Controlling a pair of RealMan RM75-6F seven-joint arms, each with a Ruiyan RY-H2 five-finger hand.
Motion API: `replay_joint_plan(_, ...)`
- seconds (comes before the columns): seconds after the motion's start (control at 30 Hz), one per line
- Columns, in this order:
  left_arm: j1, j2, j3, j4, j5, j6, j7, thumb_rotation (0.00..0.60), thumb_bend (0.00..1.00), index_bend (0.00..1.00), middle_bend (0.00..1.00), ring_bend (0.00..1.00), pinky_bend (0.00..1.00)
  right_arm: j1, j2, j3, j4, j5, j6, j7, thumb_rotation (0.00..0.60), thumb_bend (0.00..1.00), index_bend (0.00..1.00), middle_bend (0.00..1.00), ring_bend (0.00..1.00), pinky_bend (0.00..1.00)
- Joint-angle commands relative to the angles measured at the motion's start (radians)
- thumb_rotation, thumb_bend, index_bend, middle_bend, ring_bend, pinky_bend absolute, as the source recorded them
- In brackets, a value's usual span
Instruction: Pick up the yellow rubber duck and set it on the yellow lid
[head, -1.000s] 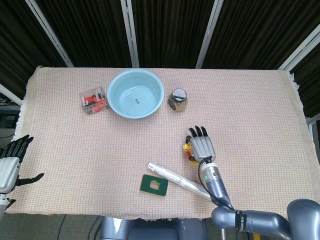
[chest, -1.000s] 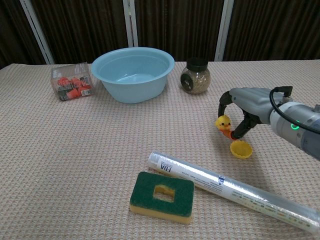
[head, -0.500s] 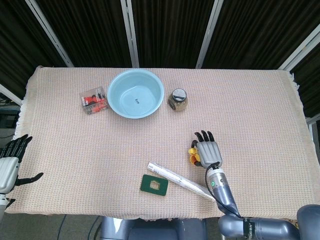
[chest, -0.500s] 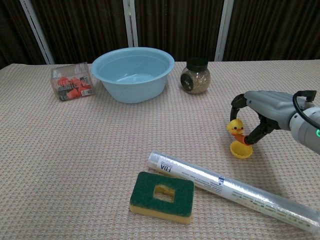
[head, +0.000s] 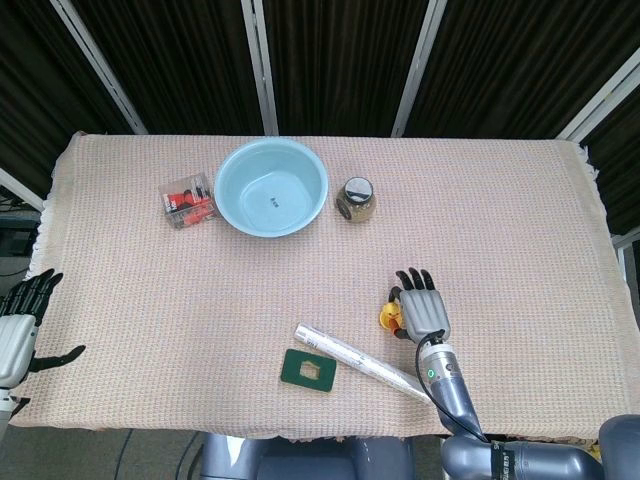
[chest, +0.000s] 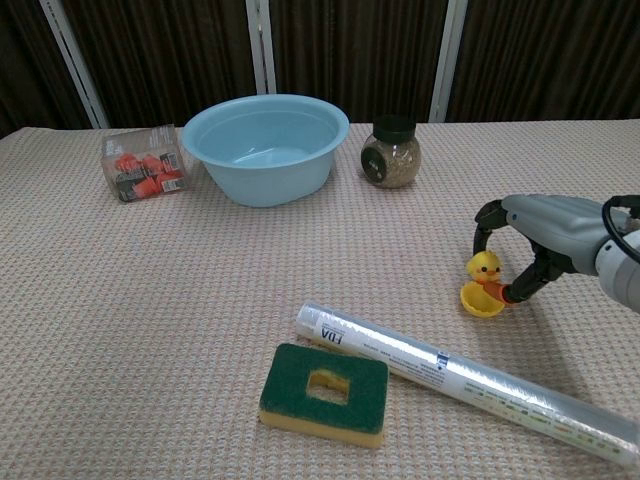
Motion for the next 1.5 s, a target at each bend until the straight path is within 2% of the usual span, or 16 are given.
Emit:
replay_joint_plan(0.03,0.0,0.0,0.0,0.0,0.001,0.0,0.001,0.6,0.09,0.0,0.0,0.0,0.0,-0.002,-0.001,-0.002,-0.002,-0.001,0.0,0.0,0.6,0.39,0.48,0.1,0.0,0.0)
replay_joint_plan(0.37,0.003,-0.002,0.002,0.002,0.011,0.009,-0.007,0.6,0.1,0.0,0.0,0.0,0.0,-0.005,-0.014,0.0,0.013,0.017,-0.007,-0.011,0.6,0.36,0.45,0.08,0.0,0.0)
replay_joint_plan(0.73,0.002,-0.001,0.001,0.002,0.009,0.007,-0.011,0.6,0.09,0.0,0.0,0.0,0.0,-0.006,-0.007,0.002,0.014,0.057,-0.018,-0.038,0.6,0.27,0.29,0.0,0.0,0.0)
replay_joint_plan(1.1,0.002,-0.001,0.0,0.001,0.005,0.007,-0.008,0.6,0.09,0.0,0.0,0.0,0.0,-0.007,0.016,0.008,-0.026,0.046,-0.002,-0.047,0.6,0.26,0.24,0.0,0.0,0.0)
replay_joint_plan(1.27,0.004,0.0,0.001,0.003,0.008,0.01,-0.009,0.6,0.09,0.0,0.0,0.0,0.0,-0.021,0.076,0.014,-0.081,0.0,0.03,-0.034,0.6,0.24,0.19,0.0,0.0,0.0)
replay_joint_plan(1.4,0.007,0.002,0.002,0.002,0.013,0.016,-0.012,0.6,0.09,0.0,0.0,0.0,0.0,-0.046,0.152,0.004,-0.135,-0.052,0.061,-0.016,0.6,0.18,0.13,0.0,0.0,0.0)
replay_joint_plan(1.43,0.01,0.003,0.004,-0.002,0.021,0.025,-0.011,0.6,0.09,0.0,0.0,0.0,0.0,-0.073,0.204,-0.023,-0.166,-0.096,0.086,-0.008,0.6,0.15,0.1,0.0,0.0,0.0)
replay_joint_plan(1.5,0.013,0.003,0.007,-0.003,0.028,0.031,-0.009,0.6,0.1,0.0,0.0,0.0,0.0,-0.093,0.243,-0.048,-0.188,-0.14,0.093,0.014,0.6,0.11,0.07,0.0,0.0,0.0)
